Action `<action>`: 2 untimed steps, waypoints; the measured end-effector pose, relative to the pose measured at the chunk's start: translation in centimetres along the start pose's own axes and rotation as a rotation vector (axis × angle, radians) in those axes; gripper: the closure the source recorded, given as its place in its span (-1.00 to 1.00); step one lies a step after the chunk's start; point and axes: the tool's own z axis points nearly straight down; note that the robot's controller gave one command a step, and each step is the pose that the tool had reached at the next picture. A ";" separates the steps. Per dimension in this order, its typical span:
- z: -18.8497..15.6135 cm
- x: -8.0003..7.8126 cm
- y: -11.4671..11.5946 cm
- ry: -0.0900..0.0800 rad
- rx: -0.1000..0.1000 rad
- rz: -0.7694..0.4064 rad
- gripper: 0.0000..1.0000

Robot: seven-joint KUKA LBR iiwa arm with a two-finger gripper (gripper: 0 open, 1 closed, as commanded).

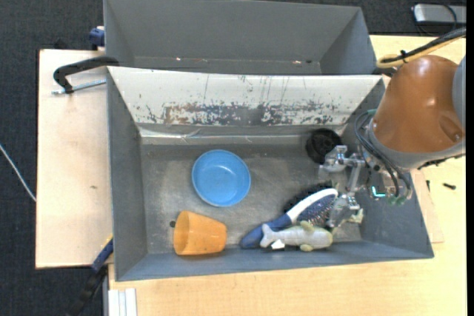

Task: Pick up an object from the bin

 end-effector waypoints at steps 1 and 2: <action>7.8 -1.4 1.4 -0.019 0.006 -0.335 -1.00; 7.8 -1.4 1.6 -0.018 0.004 -0.336 1.00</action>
Offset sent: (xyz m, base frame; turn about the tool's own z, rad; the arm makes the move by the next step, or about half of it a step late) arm 0.0089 0.0149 -0.0824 -0.3358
